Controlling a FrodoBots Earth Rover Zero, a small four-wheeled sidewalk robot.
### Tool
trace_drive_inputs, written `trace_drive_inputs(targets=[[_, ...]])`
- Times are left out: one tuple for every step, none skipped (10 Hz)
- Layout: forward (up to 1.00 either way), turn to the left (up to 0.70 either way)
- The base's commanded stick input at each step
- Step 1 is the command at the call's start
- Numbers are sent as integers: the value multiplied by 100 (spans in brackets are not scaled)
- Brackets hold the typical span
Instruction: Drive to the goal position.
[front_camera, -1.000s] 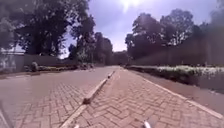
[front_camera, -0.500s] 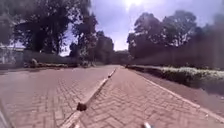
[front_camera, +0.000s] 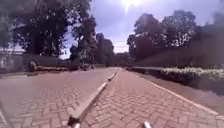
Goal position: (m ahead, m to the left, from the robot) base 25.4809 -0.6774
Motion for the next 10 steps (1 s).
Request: trace_drive_inputs(targets=[[70,0],[70,0],[70,0],[70,0],[70,0],[70,0],[70,0],[70,-35],[70,-35],[70,-35]])
